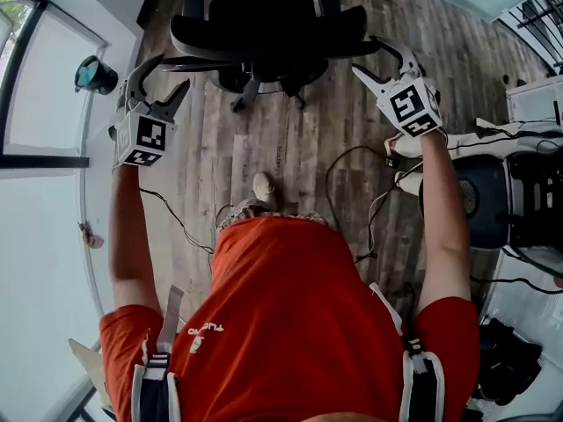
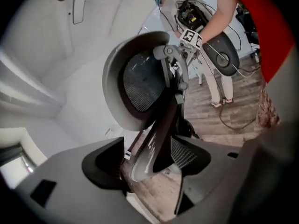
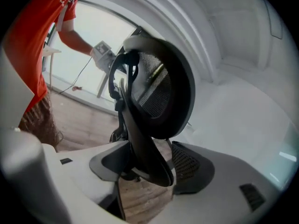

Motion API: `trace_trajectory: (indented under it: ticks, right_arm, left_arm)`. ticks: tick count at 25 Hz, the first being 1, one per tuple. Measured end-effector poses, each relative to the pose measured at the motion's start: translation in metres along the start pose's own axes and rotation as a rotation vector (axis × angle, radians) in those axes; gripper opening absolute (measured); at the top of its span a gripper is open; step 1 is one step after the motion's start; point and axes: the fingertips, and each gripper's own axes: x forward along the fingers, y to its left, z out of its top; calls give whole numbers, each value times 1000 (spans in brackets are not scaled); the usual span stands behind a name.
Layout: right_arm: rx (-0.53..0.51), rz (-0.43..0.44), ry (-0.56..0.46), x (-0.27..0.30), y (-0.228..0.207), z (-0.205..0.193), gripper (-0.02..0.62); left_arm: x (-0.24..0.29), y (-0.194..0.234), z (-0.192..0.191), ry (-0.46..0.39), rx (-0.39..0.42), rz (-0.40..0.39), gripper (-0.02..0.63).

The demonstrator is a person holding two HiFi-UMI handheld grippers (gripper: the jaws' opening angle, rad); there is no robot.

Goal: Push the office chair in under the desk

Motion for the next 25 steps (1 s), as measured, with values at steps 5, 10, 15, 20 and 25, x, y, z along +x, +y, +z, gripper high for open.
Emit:
trace_trajectory:
  ticks: [5,10,15,20,25]
  right_arm:
    - [-142,123,176,32,0,-27,281]
    - [-227,222,285,57,7,-45,281]
    - [-247,282,350,73,13,-63,279]
    - [-277,286,356,83,9,-70,243]
    - [-327,283,312,84,7,-69,167]
  left_arm:
    - [32,-2,-31,115,131,-125,307]
    - [56,-8,-43,140,188,-218,307]
    - [70,-16,-47,133,220,-283,305]
    - [83,-21,-46,101,267,-313,242]
    - [86,-21,-45,88,305,-310,139]
